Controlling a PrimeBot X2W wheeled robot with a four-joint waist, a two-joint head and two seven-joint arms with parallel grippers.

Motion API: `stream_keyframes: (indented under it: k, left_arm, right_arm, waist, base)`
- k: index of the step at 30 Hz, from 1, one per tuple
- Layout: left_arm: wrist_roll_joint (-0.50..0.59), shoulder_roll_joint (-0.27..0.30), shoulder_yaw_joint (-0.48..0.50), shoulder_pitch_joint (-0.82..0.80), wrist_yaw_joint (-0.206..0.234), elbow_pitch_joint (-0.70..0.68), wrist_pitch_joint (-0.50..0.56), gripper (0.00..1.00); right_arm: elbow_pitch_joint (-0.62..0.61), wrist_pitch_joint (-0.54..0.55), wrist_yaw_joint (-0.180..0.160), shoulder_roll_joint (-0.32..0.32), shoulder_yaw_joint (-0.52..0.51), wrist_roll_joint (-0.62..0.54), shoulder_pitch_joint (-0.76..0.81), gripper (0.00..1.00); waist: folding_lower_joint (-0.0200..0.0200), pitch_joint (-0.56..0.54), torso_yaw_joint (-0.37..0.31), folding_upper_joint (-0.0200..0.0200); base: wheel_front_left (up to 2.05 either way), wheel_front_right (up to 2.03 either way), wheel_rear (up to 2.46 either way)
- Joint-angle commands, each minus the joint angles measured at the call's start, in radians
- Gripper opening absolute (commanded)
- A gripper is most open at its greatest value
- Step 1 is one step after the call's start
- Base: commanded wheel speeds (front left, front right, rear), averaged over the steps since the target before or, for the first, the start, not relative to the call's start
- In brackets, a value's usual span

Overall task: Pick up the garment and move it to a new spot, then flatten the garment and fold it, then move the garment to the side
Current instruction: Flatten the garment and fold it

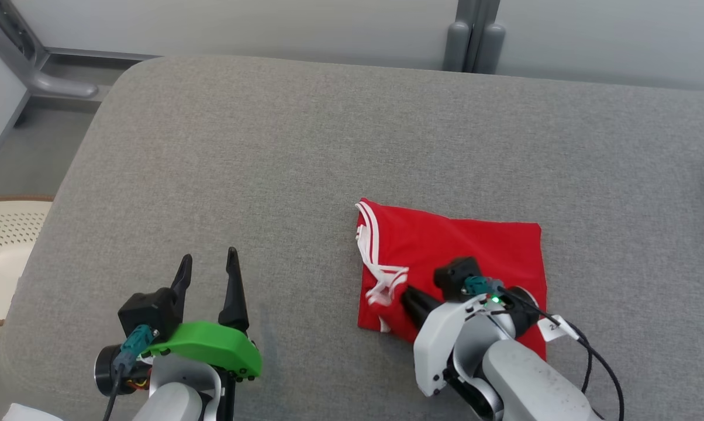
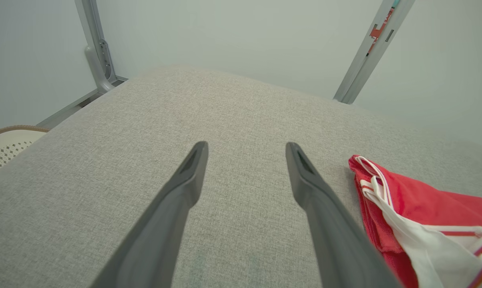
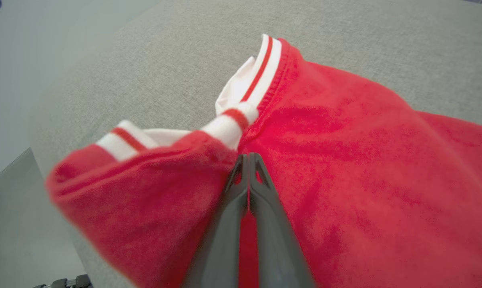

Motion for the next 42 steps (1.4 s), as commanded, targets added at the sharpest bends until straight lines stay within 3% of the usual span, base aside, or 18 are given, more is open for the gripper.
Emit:
stream_keyframes:
  k: [1, 7, 11, 13, 14, 15, 21, 27, 36, 42]
  left_arm:
    - [-0.001, 0.004, 0.002, -0.016, 0.000, 0.000, -0.004, 1.00]
    - [-0.007, 0.000, 0.005, -0.011, 0.002, 0.007, -0.012, 1.00]
    - [-0.011, -0.002, 0.008, -0.010, 0.001, 0.014, -0.017, 1.00]
    - [-0.009, -0.001, 0.006, -0.011, -0.003, 0.017, -0.021, 1.00]
    - [-0.007, -0.001, 0.003, -0.013, -0.006, 0.020, -0.020, 1.00]
    - [-0.004, 0.000, 0.000, -0.017, -0.009, 0.021, -0.021, 1.00]
    - [0.015, -0.006, -0.020, -0.048, -0.029, 0.034, -0.026, 1.00]
    - [0.025, -0.031, -0.028, -0.079, -0.054, 0.071, -0.047, 1.00]
    - [0.038, -0.053, -0.004, -0.019, -0.098, 0.128, -0.072, 1.00]
    - [0.069, -0.060, 0.052, 0.061, -0.096, 0.096, -0.073, 1.00]
  right_arm:
    - [0.013, -0.011, 0.000, -0.001, 0.030, 0.019, -0.015, 0.00]
    - [0.089, -0.032, 0.000, 0.000, 0.163, 0.054, -0.054, 0.00]
    - [0.121, -0.096, 0.000, 0.000, 0.194, 0.078, -0.081, 0.00]
    - [0.130, -0.136, 0.000, 0.000, 0.188, 0.084, -0.097, 0.38]
    - [0.135, -0.160, 0.000, 0.000, 0.180, 0.080, -0.106, 0.64]
    - [0.138, -0.178, 0.000, 0.000, 0.168, 0.078, -0.112, 1.00]
    - [0.136, -0.274, 0.000, -0.003, 0.044, 0.033, -0.136, 1.00]
    - [0.093, -0.302, 0.000, -0.030, -0.164, -0.068, -0.075, 1.00]
    - [-0.107, -0.280, 0.000, -0.006, -0.480, -0.228, 0.138, 1.00]
    - [-0.276, -0.236, 0.000, 0.001, -0.539, -0.208, 0.280, 1.00]
  waist:
    - [0.0000, 0.003, 0.013, 0.0000]
    - [0.0000, 0.001, 0.019, 0.0000]
    - [0.0000, 0.001, 0.005, 0.0000]
    - [0.0000, -0.001, -0.007, 0.0000]
    - [0.0000, -0.003, -0.014, 0.0000]
    - [0.0000, -0.006, -0.020, 0.0000]
    - [0.0000, -0.036, -0.065, 0.0000]
    - [0.0000, -0.083, -0.103, 0.0000]
    - [0.0000, -0.132, -0.145, 0.0000]
    - [0.0000, -0.143, -0.161, 0.0000]
  base:
    - [0.00, 0.00, 0.00]
    - [0.00, 0.00, 0.00]
    - [0.00, 0.00, 0.00]
    - [0.00, 0.00, 0.00]
    - [0.00, 0.00, 0.00]
    - [0.00, 0.00, 0.00]
    - [0.00, 0.00, 0.00]
    - [0.00, 0.00, 0.00]
    - [0.00, 0.00, 0.00]
    - [0.00, 0.00, 0.00]
